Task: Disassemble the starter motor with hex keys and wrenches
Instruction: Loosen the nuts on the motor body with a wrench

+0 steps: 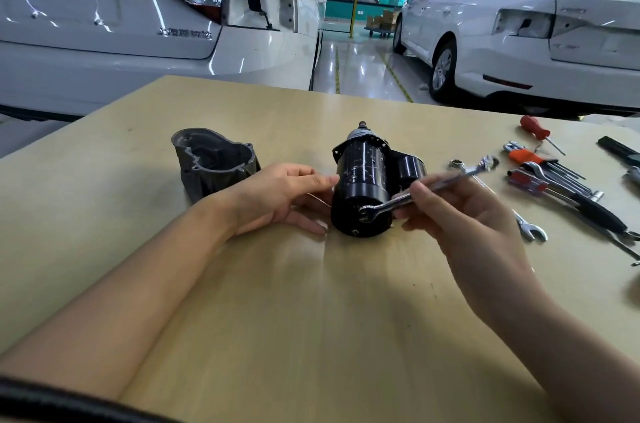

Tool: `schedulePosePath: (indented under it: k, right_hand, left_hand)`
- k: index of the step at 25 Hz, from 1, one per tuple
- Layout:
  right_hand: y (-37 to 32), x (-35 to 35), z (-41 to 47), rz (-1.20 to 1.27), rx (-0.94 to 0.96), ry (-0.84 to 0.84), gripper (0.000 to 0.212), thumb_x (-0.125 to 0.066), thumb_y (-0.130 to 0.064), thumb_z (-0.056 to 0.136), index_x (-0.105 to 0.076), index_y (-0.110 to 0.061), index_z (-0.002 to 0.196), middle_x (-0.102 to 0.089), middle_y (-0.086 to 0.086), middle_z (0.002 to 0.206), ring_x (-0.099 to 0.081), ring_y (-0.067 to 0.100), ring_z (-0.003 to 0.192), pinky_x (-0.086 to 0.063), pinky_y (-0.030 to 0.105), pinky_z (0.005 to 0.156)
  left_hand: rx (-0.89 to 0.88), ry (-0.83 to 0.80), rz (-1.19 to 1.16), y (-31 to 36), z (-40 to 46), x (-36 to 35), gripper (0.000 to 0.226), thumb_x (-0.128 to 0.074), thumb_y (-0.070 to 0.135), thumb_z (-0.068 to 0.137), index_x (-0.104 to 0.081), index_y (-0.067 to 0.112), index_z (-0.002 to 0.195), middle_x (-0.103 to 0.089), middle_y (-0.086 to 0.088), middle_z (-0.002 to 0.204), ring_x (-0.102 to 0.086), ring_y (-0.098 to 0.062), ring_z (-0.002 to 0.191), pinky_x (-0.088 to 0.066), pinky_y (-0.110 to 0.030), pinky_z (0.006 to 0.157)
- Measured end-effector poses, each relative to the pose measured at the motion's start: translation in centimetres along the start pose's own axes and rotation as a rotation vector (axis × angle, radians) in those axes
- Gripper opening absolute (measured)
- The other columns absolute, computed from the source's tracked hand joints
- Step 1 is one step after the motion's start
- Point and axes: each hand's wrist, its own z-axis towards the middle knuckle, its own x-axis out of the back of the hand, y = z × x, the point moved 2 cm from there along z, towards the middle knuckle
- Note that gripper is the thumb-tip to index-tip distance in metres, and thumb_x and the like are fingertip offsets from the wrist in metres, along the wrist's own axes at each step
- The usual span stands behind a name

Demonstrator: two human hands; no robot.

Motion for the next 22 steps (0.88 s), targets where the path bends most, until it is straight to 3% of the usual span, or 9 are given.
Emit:
schedulePosePath:
  k: [3, 5, 22]
  right_hand:
    - [0.91, 0.54, 0.14, 0.163, -0.183, 0.113, 0.003, -0.062, -0.005, 0.085, -0.062, -0.003, 0.085, -0.07, 0.011, 0.072, -0.068, 0.02, 0.064, -0.052, 0.024, 0.055]
    - [1.13, 0.5, 0.22, 0.212, -0.215, 0.159, 0.01, -0.059, 0.0, 0.087, -0.061, -0.005, 0.079, -0.069, 0.012, 0.068, -0.068, 0.022, 0.061, -0.054, 0.025, 0.054]
    - [1.26, 0.11, -0.11, 0.196, -0.155, 0.125, 0.028, -0.053, 0.008, 0.085, -0.054, -0.007, 0.062, -0.068, 0.017, 0.066, -0.07, 0.029, 0.063, -0.056, 0.03, 0.059]
  left_hand:
    - [-0.045, 0.037, 0.012, 0.05, 0.01, -0.07, 0.029, -0.069, 0.025, 0.07, -0.062, 0.004, 0.09, -0.071, -0.01, 0.087, -0.069, -0.018, 0.079, -0.06, -0.031, 0.062]
    - [-0.061, 0.058, 0.017, 0.11, 0.0, -0.1, 0.031, -0.071, 0.022, 0.067, -0.061, 0.003, 0.09, -0.071, -0.008, 0.081, -0.07, -0.017, 0.076, -0.06, -0.031, 0.062]
    - [-0.089, 0.097, -0.026, 0.05, 0.12, 0.1, 0.033, -0.074, 0.017, 0.062, -0.061, 0.001, 0.089, -0.07, -0.009, 0.076, -0.071, -0.024, 0.07, -0.06, -0.033, 0.059]
